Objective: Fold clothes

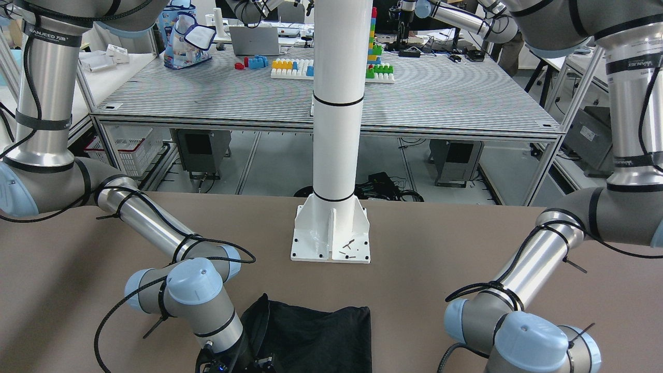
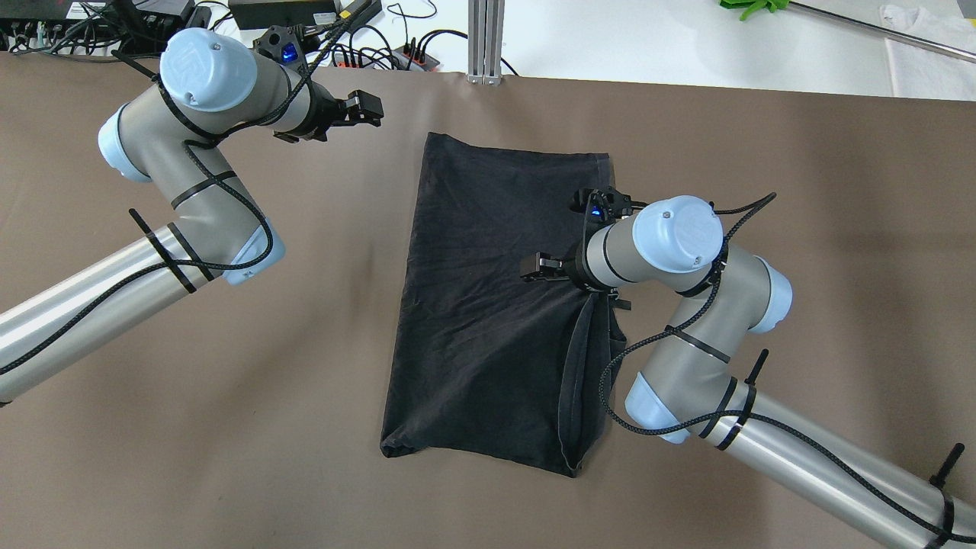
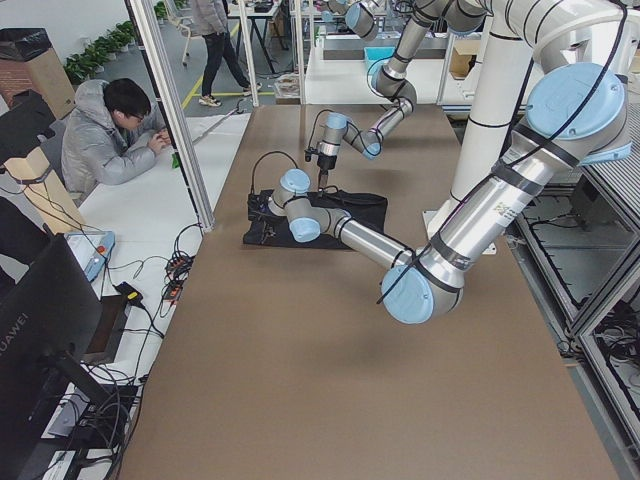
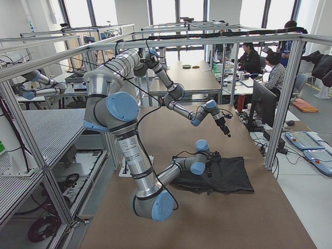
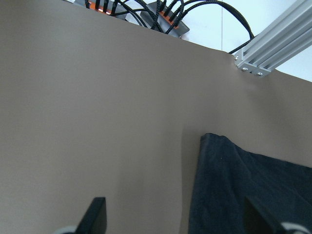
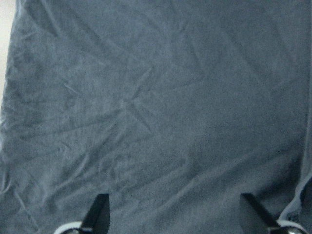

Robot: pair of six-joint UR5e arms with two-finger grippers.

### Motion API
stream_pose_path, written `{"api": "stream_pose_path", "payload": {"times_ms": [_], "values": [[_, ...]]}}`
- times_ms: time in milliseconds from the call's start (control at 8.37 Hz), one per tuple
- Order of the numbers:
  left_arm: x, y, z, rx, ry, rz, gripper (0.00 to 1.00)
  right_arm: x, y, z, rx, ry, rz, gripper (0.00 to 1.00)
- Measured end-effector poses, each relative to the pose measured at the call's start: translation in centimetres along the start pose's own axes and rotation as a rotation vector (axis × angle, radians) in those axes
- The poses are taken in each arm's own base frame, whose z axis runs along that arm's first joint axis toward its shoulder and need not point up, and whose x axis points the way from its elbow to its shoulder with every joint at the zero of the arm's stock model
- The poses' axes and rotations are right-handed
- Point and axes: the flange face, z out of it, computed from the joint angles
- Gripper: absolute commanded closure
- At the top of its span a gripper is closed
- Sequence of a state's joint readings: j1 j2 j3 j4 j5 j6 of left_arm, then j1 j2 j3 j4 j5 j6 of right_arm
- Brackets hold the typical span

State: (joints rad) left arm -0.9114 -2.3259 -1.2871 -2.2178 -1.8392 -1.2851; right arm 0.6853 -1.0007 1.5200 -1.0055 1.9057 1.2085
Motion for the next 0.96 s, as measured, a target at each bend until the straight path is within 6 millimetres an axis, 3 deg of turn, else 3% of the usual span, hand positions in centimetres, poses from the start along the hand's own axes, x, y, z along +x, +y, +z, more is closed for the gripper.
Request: {"api": "stream_pose_path", "payload": {"times_ms": [478, 956], "values": [[1.2, -0.5, 0.7, -0.003, -0.008, 0.015, 0.0, -0.7, 2.9, 2.3, 0.049, 0.042, -0.015, 0.06], [2.1, -0.8, 0.7, -0.002, -0.002, 0.006, 0.0, 2.2, 4.1, 3.1, 0.028, 0.077, -0.008, 0.06]]}}
